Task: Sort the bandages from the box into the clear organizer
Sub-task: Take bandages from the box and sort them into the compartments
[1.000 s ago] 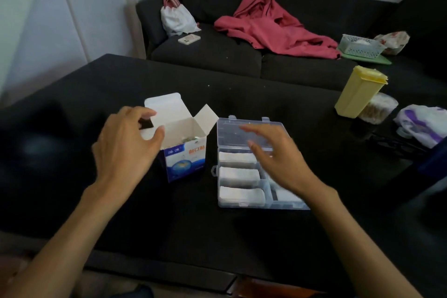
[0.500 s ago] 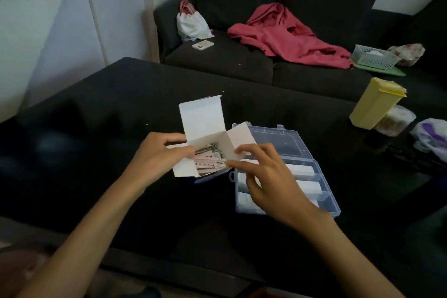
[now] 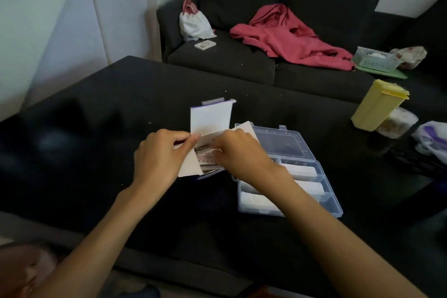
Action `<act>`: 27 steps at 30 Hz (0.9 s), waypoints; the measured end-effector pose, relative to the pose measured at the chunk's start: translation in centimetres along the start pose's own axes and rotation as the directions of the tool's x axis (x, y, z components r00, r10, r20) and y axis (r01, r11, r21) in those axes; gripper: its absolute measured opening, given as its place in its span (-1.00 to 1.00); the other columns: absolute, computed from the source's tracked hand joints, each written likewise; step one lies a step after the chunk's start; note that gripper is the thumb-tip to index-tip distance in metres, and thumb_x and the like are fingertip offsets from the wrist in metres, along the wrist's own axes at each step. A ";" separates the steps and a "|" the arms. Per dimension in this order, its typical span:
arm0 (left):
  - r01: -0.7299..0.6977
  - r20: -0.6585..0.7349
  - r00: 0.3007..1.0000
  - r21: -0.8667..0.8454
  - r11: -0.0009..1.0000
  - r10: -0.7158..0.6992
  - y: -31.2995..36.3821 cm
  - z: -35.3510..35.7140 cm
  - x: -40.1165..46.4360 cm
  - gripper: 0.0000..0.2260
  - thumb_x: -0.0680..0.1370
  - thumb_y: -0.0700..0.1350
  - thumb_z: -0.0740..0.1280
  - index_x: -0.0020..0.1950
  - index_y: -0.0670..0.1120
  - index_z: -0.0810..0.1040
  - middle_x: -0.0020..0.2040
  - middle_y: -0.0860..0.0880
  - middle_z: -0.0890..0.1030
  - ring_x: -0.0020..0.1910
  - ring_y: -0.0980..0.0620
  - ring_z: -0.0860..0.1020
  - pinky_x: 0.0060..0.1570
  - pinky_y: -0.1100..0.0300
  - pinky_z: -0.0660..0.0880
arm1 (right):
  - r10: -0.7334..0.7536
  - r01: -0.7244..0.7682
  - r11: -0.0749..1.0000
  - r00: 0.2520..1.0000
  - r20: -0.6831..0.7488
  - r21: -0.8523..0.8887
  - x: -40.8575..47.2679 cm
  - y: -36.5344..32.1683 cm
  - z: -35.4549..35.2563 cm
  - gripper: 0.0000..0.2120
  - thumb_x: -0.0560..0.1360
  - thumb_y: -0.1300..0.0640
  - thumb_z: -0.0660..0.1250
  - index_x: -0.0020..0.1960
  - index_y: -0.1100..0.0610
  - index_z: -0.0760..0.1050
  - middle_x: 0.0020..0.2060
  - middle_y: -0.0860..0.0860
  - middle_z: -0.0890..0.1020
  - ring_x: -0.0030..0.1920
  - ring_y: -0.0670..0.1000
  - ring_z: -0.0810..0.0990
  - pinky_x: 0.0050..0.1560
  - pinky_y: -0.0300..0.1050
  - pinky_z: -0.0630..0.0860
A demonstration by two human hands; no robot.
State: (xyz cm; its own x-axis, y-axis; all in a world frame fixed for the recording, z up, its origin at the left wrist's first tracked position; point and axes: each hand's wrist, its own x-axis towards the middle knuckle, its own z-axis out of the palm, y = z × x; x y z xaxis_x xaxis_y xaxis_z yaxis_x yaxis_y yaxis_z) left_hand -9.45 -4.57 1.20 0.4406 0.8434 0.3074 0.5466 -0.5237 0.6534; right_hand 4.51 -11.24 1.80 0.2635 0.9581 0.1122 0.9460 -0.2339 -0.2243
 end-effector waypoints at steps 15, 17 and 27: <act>0.016 -0.025 1.000 -0.006 1.000 -0.016 0.1 0.2 0.1 -0.78 0.56 0.10 0.27 0.04 0.07 0.66 -0.13 0.03 0.66 -0.31 0.16 0.38 -0.43 0.31 0.24 | -0.009 0.051 0.988 0.961 0.276 -0.146 2.6 -1.6 0.1 -0.68 0.52 0.17 0.30 0.26 0.18 0.44 0.15 0.14 0.52 0.10 0.15 0.53 0.05 -0.07 0.45; 0.009 -0.037 0.999 -0.003 1.000 -0.009 0.3 0.2 0.0 -0.78 0.56 0.10 0.27 0.07 0.09 0.66 -0.12 0.04 0.67 -0.29 0.16 0.39 -0.43 0.34 0.22 | 0.005 0.036 0.993 0.942 0.335 -0.116 2.7 -1.4 0.2 -0.68 0.52 0.15 0.31 0.26 0.17 0.43 0.14 0.12 0.53 0.08 0.14 0.53 0.10 -0.04 0.47; 0.003 -0.076 0.997 0.005 1.000 -0.003 0.9 0.3 -0.1 -0.78 0.56 0.09 0.27 0.05 0.07 0.66 -0.12 0.02 0.68 -0.18 0.05 0.53 -0.42 0.37 0.19 | -0.101 0.129 0.989 0.946 0.308 -0.070 3.0 -1.6 -0.6 -0.91 0.49 0.16 0.31 -0.12 0.05 0.40 -0.02 0.04 0.51 -0.07 0.03 0.48 -0.10 -0.15 0.40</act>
State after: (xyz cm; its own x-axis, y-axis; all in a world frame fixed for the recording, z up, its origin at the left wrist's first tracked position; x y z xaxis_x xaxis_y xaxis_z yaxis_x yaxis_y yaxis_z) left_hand -8.78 -5.12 1.53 0.3839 0.8515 0.3572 0.5518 -0.5217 0.6506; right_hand 3.94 -8.10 3.10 0.0956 0.9809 -0.1697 0.9830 -0.1199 -0.1393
